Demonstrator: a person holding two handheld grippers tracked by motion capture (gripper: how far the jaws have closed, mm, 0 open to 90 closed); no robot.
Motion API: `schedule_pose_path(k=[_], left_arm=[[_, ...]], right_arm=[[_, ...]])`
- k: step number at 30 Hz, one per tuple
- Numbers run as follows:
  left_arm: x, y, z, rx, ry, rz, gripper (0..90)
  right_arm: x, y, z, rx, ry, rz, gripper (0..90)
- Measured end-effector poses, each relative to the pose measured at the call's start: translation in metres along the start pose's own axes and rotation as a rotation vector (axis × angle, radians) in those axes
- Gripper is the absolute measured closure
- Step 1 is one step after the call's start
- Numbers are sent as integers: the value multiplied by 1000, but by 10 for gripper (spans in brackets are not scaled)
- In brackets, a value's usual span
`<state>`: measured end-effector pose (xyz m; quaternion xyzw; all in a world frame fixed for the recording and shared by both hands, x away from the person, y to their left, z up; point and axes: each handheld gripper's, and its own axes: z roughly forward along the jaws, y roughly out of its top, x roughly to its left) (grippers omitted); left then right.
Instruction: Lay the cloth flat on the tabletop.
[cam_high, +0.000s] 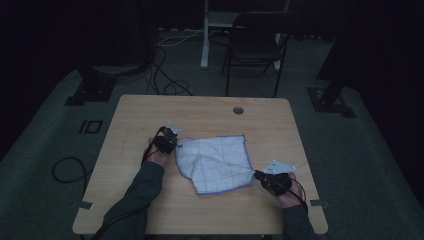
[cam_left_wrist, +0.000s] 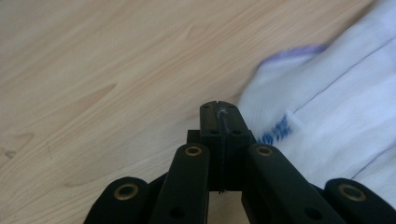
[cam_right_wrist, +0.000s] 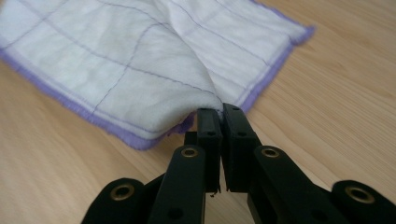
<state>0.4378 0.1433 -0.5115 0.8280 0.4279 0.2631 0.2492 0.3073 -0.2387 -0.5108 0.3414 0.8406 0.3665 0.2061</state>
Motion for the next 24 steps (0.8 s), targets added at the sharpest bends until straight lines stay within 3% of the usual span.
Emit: schedule_pose_path(k=[3, 7, 10, 14, 17, 21, 24], left_arm=[[-14, -1, -21, -49, -35, 38, 873], [-35, -12, -48, -88, -92, 71, 855], [-51, -25, -60, -86, -132, 103, 847], [-72, -43, -66, -68, -186, 131, 836], [-83, -51, -64, -50, -199, 153, 826], [-92, -55, -61, -37, -221, 161, 822], [-96, -54, -57, -21, -225, 179, 811]], right_arm=[[-5, -3, 1, 47, -35, -8, 806], [-9, -4, -3, 43, -70, 10, 727], [-11, -4, -5, 23, -73, 36, 707], [-12, -2, -7, 8, -101, 49, 680], [-13, 1, -9, -11, -117, 59, 681], [-14, 4, -12, -34, -147, 80, 682], [-12, 7, -10, -44, -125, 69, 684]])
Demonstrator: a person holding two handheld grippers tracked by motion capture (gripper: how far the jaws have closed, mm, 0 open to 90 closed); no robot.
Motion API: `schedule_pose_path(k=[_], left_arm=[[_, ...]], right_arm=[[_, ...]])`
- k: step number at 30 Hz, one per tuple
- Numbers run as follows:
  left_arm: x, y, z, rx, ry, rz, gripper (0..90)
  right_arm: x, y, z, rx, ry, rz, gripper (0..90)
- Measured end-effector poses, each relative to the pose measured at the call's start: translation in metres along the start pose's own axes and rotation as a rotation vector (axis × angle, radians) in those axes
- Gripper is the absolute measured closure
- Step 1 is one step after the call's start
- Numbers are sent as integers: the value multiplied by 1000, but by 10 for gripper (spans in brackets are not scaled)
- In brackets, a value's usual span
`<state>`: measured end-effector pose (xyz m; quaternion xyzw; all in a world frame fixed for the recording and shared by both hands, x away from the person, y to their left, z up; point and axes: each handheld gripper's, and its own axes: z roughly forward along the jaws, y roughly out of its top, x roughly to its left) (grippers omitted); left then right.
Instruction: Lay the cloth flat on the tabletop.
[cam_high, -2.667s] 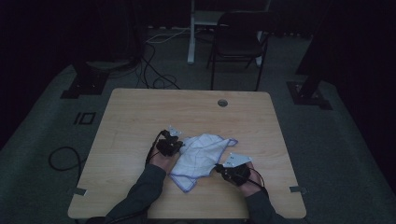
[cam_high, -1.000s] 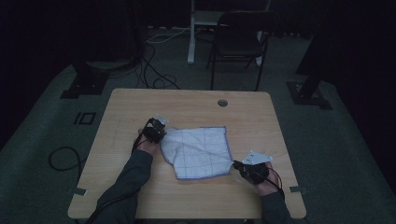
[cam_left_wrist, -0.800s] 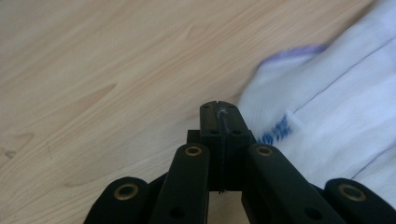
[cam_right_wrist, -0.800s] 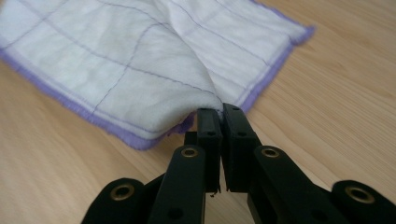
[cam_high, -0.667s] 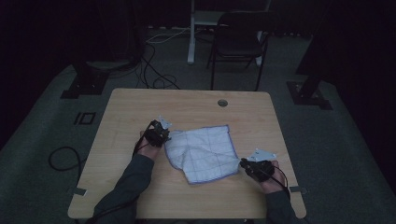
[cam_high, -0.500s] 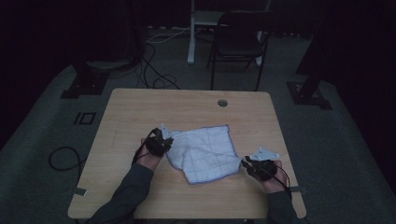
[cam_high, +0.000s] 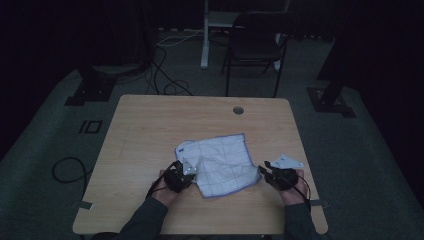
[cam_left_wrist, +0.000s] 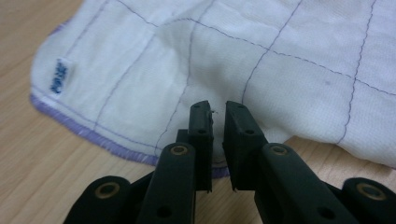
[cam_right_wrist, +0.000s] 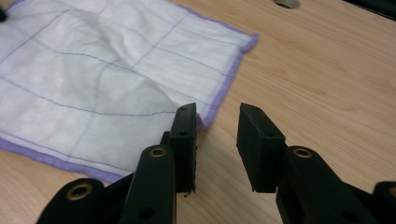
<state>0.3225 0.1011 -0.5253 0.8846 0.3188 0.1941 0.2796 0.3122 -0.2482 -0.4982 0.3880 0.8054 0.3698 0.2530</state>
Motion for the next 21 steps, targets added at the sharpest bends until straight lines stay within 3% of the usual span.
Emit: schedule_pose_path(k=[2, 10, 15, 18, 21], left_arm=[[-1, 1, 2, 4, 0, 4, 809], [-7, 1, -5, -15, -9, 10, 798], [-19, -2, -9, -37, -54, 32, 777], [-25, -2, -6, -27, -66, 56, 762], [-28, -1, -6, -33, -74, 59, 730]], right_arm=[[4, 3, 2, 12, -32, -30, 683], [0, 7, -2, -52, -106, 39, 681], [-4, 7, -4, -49, -129, 65, 665], [-6, 8, -4, -43, -175, 71, 665], [-11, 8, -7, -59, -199, 118, 664]])
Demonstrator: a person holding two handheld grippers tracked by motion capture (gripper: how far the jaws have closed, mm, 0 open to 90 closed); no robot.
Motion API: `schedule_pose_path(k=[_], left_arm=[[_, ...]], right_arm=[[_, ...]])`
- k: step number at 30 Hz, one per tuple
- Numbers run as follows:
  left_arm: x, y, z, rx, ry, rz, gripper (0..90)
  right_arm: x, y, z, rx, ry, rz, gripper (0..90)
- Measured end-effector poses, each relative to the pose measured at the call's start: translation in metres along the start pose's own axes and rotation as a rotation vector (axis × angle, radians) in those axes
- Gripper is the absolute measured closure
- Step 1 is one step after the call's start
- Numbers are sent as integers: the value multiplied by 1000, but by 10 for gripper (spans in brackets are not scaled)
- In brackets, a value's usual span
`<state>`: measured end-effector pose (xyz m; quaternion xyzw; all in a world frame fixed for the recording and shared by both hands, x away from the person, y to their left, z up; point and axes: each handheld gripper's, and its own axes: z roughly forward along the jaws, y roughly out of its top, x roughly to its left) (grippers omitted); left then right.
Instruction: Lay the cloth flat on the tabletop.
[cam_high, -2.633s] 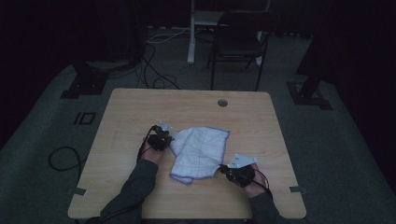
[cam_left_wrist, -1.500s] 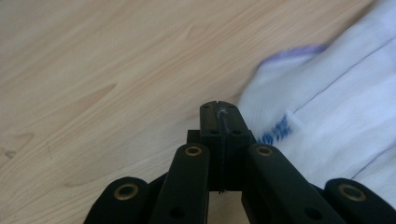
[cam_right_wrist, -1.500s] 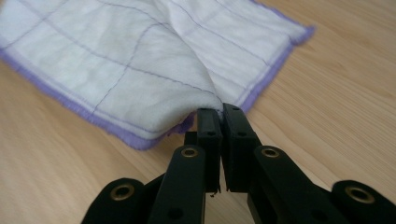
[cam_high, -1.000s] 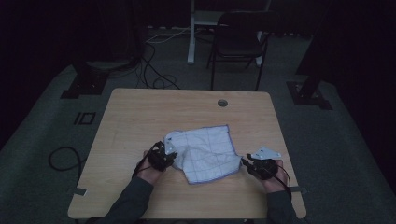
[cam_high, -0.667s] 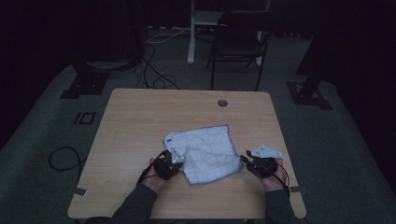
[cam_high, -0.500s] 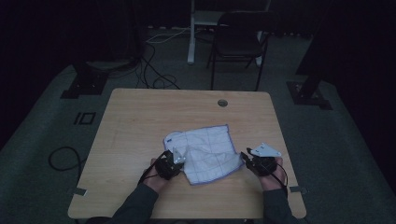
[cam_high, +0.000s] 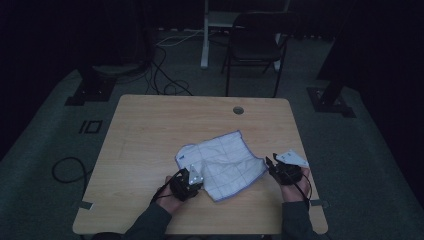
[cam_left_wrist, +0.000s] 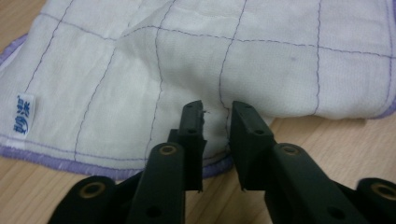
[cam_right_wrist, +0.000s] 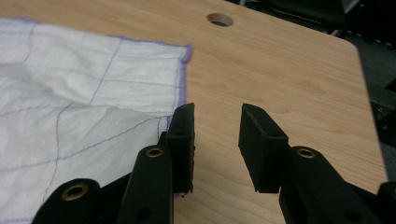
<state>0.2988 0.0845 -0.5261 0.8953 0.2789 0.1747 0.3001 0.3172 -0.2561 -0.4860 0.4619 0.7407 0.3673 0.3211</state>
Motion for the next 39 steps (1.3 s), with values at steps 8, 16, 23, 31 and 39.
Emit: schedule_pose_path(k=[8, 16, 23, 31, 39], left_arm=[[5, 0, 2, 17, 5, 3, 729], [26, -3, 3, 41, 88, -30, 768], [48, -3, 7, 60, 131, -61, 780], [69, -1, 12, 68, 176, -101, 802], [65, -5, -1, 3, 120, -131, 784]], right_arm=[[-9, -1, 4, 74, -27, -8, 646], [-14, -4, 4, 101, 17, -22, 634], [-21, -11, 2, 168, 95, -56, 608], [-31, -17, -4, 153, 121, -19, 613], [-1, -11, 5, 90, 257, -77, 598]])
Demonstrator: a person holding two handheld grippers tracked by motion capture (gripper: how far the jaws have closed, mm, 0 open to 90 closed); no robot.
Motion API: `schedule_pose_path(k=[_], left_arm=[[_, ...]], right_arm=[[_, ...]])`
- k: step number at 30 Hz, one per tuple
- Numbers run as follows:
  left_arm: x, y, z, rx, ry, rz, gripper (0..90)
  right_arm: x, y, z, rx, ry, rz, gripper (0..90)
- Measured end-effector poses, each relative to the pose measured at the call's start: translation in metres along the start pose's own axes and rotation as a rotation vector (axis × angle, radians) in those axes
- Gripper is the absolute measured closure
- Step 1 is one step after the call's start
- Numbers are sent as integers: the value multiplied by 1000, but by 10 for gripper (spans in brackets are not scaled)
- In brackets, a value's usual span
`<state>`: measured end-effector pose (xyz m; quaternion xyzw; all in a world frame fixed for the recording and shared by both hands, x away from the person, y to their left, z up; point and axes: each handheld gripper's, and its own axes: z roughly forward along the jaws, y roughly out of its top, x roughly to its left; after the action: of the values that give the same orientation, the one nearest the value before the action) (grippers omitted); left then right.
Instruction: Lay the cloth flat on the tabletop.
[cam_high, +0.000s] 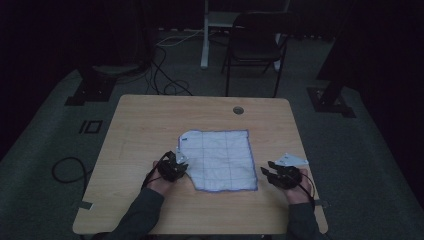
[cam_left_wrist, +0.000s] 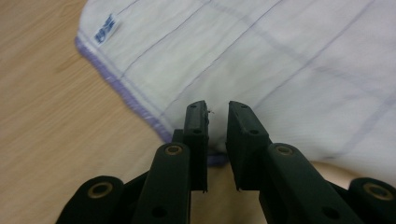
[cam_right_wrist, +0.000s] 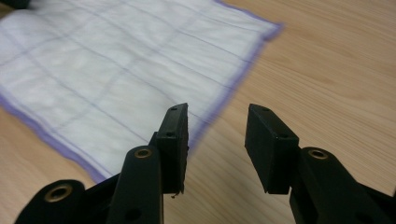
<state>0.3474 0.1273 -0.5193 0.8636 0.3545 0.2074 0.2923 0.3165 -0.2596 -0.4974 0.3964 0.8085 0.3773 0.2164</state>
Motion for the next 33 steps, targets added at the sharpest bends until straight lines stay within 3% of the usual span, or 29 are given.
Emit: schedule_pose_path(k=[4, 7, 9, 12, 16, 18, 23, 28, 33], left_arm=[[-4, -5, -13, -19, -55, 21, 772], [-8, -9, -14, -1, -79, 59, 741], [-11, -9, -10, 8, -113, 68, 687], [-16, -8, -7, -16, -174, 63, 598], [-21, -3, 0, 0, -191, 57, 537], [-22, -2, 3, 14, -185, 61, 541], [-21, 5, 5, 24, -177, 44, 816], [-21, 25, -4, -4, -171, 83, 838], [-20, 60, -3, -20, -153, 144, 838]], right_arm=[[15, 3, 14, 17, 50, -44, 598], [21, 3, 23, 34, 77, -62, 596], [22, 3, 27, 43, 86, -61, 596], [20, 3, 31, 46, 92, -52, 596], [17, 1, 34, 51, 96, -37, 596], [17, 0, 36, 53, 99, -35, 596], [16, -3, 41, 83, 114, -22, 595], [16, -4, 45, 106, 114, -32, 603], [19, -5, 48, 135, 103, -49, 602]])
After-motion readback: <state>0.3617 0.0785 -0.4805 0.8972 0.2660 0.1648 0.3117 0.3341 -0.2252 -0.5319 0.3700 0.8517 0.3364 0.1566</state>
